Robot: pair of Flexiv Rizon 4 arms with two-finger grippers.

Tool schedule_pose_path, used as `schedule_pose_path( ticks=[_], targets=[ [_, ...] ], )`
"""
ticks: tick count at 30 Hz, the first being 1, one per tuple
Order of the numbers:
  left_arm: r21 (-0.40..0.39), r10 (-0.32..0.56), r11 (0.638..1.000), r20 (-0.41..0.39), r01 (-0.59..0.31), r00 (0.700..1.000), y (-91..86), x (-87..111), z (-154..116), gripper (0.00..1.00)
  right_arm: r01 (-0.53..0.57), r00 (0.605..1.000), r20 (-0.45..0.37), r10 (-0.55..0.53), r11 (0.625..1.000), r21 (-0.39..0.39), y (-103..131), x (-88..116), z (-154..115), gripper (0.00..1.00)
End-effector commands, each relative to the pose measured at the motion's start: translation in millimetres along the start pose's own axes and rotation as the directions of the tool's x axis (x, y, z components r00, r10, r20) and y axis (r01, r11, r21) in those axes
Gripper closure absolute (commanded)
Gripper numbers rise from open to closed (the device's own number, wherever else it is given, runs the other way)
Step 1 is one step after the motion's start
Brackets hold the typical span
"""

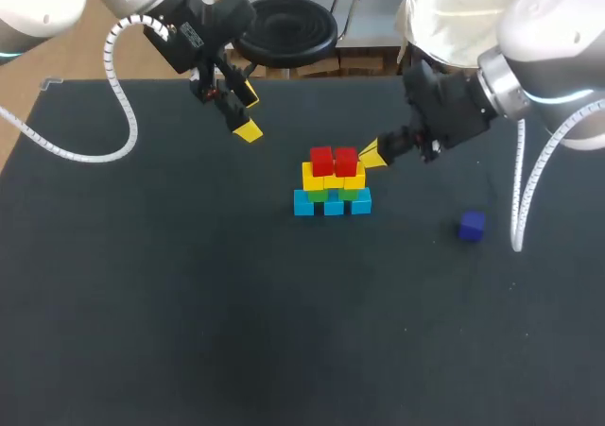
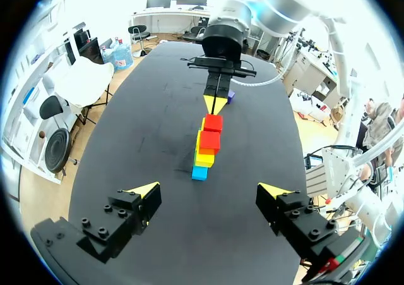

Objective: Place the blue cubes, place green cubes on the blue cubes, place the yellow cubes on the green cubes, then place the red cubes on the yellow cubes, and place purple cube on the red cubes.

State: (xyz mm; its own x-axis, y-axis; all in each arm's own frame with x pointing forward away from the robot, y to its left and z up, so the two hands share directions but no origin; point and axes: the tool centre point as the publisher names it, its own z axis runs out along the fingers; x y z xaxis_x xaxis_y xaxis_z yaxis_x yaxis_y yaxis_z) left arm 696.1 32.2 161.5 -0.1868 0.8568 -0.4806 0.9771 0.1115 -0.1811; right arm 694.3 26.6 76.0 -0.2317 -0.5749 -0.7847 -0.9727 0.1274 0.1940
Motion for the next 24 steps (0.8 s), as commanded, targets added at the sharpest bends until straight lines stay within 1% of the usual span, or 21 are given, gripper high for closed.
schedule_pose_path(
  ticks=[1, 16, 24],
  targets=[
    [-0.002, 0.002, 1.0, 0.003, -0.002, 1.0, -0.5, 1.2, 0.2, 0.0, 0.004, 1.0, 0.0, -0.004, 1.0, -0.013, -5.2, -1.7, 2.7, 1.0],
    [-0.002, 0.002, 1.0, 0.003, -0.002, 1.0, -0.5, 1.2, 0.2, 0.0, 0.006, 1.0, 0.001, -0.006, 1.0, -0.02, -5.7, -2.6, 4.0, 1.0],
    [-0.002, 0.002, 1.0, 0.003, -0.002, 1.0, -0.5, 1.2, 0.2, 0.0, 0.004, 1.0, -0.003, -0.005, 1.0, -0.01, 0.7, -4.1, 0.7, 1.0]
  ],
)
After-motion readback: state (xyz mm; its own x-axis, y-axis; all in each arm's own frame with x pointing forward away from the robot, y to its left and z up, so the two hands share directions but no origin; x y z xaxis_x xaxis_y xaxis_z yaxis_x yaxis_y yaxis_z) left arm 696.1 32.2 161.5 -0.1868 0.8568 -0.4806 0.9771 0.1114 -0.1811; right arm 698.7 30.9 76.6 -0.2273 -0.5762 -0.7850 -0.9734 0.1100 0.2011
